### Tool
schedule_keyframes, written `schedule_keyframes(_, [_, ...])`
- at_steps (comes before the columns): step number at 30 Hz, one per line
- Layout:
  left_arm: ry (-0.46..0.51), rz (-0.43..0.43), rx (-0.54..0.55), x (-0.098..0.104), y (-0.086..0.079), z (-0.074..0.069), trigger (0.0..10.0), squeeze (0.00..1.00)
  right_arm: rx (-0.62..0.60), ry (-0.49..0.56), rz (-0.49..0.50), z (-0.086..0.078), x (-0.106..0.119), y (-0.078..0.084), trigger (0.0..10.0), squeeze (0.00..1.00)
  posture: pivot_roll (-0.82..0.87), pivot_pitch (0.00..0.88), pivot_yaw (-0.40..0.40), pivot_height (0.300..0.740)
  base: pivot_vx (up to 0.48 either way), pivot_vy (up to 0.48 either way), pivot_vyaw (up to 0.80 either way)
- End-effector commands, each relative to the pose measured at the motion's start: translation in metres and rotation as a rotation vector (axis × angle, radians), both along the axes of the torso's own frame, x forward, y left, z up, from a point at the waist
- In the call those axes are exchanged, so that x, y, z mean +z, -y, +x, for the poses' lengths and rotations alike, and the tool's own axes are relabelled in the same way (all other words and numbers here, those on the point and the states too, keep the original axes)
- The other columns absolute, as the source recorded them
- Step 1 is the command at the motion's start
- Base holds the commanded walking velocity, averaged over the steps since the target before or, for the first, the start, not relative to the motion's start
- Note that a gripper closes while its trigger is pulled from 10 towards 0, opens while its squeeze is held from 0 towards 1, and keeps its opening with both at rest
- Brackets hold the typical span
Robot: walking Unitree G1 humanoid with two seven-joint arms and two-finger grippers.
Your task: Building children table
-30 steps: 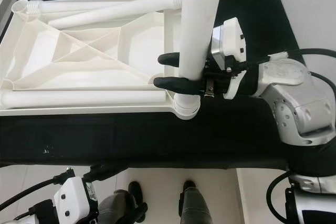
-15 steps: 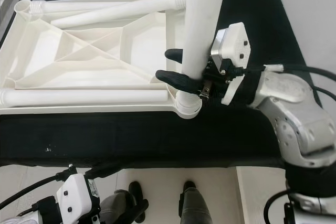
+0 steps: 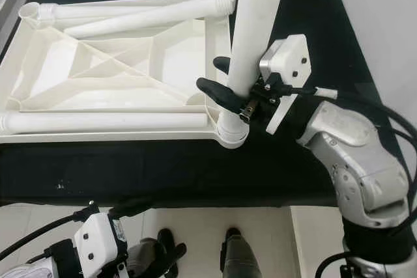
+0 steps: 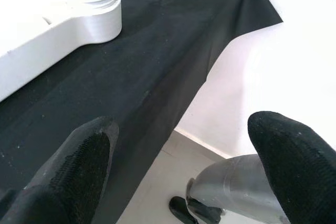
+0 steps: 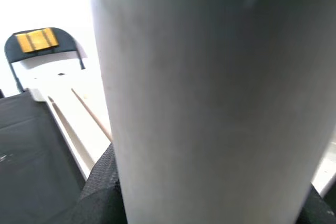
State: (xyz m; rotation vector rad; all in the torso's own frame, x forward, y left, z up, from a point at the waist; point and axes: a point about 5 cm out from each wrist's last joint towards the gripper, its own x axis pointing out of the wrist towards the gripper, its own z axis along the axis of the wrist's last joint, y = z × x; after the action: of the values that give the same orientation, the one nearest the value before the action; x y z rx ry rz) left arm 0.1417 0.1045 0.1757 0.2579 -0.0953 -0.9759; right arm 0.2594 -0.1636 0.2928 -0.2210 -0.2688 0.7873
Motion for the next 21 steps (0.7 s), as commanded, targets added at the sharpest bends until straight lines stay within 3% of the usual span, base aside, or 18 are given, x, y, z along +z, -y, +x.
schedule_keyframes(1, [-0.030, 0.004, -0.006, -0.007, 0.001, -0.002, 10.0, 0.00, -0.116, -0.234, -0.040, 0.011, -0.043, 0.007, 10.0, 0.00, 0.03, 0.356, 0.087, 0.740, 0.000, 0.000, 0.00])
schedule_keyframes(13, [-0.004, 0.007, -0.006, -0.010, 0.002, 0.005, 10.0, 0.00, -0.260, -0.262, 0.030, -0.005, -0.060, -0.019, 10.0, 0.00, 0.01, 0.337, 0.084, 0.740, 0.000, 0.000, 0.00])
schedule_keyframes(18, [0.013, -0.003, 0.012, -0.009, 0.001, 0.011, 10.0, 0.00, -0.472, -0.286, 0.101, -0.004, -0.069, -0.027, 10.0, 0.00, 0.02, 0.319, 0.076, 0.740, 0.000, 0.000, 0.00])
schedule_keyframes(21, [0.019, -0.006, 0.017, -0.009, 0.001, 0.013, 10.0, 0.00, -0.520, -0.283, 0.101, -0.005, -0.071, -0.028, 10.0, 0.00, 0.02, 0.319, 0.076, 0.740, 0.000, 0.000, 0.00])
